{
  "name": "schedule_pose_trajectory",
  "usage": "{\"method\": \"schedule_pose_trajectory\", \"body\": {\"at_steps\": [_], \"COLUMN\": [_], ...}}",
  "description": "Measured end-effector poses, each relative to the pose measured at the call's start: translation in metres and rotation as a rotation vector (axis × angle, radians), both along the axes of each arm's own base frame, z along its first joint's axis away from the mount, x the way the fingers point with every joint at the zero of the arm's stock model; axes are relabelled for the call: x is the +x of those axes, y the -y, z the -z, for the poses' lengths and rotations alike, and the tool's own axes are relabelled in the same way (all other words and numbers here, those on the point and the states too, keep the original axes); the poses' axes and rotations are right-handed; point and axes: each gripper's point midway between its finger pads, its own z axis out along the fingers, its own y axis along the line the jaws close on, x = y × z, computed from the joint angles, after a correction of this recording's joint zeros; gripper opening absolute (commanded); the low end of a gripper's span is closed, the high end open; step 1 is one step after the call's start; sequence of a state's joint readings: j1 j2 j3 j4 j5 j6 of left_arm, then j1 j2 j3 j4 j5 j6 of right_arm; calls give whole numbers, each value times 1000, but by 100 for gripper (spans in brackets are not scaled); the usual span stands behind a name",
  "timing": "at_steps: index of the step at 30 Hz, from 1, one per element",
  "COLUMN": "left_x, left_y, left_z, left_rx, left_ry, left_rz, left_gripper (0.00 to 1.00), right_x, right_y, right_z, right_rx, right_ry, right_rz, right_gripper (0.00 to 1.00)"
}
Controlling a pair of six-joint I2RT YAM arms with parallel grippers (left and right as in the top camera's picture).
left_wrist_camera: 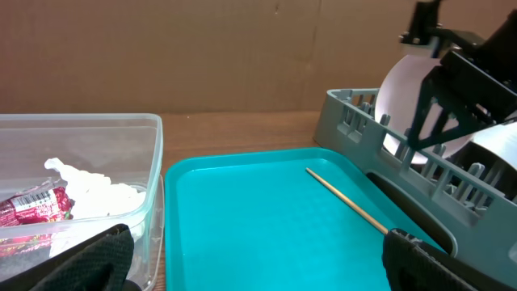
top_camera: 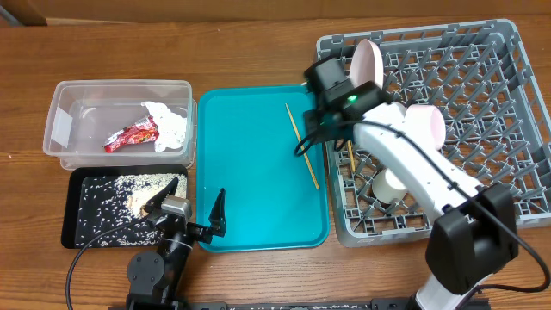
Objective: Sort waste into correct bins and load items into the dishwasher
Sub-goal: 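Grasp the wooden chopsticks on the teal tray with the right gripper, then carry the chopsticks to the dish rack and drop them in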
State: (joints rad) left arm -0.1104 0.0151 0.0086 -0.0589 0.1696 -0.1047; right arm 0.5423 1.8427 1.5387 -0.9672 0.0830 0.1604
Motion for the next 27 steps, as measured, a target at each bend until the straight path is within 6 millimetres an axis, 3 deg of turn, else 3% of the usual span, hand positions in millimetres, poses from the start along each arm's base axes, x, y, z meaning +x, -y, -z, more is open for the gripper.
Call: {"method": "schedule_pose_trajectory", "body": {"at_steps": [4, 7, 12, 19, 21, 22, 27], "left_x": [0, 0, 0, 0, 0, 0, 0], "left_y": [0, 0, 0, 0, 0, 0, 0], "left_z": [0, 0, 0, 0, 0, 0, 0], "left_rx": [0, 0, 0, 0, 0, 0, 0], "left_ry": [0, 0, 0, 0, 0, 0, 0], "left_rz": [0, 0, 0, 0, 0, 0, 0], "left_gripper": [100, 100, 100, 100, 100, 100, 100], "right_x": [-19, -24, -15, -4, -8, -10, -16], "right_y": [-48, -66, -51, -21, -20, -21, -31], "right_z": [2, 14, 41, 94, 110, 116, 117], "right_rx": [24, 15, -32, -120, -124, -123, -93], "right_ry": [51, 106, 139, 58, 15, -2, -28], "right_rz": [-120, -158, -118, -61, -79, -88, -138], "right_gripper": [50, 50, 50, 49, 43, 33, 4]}}
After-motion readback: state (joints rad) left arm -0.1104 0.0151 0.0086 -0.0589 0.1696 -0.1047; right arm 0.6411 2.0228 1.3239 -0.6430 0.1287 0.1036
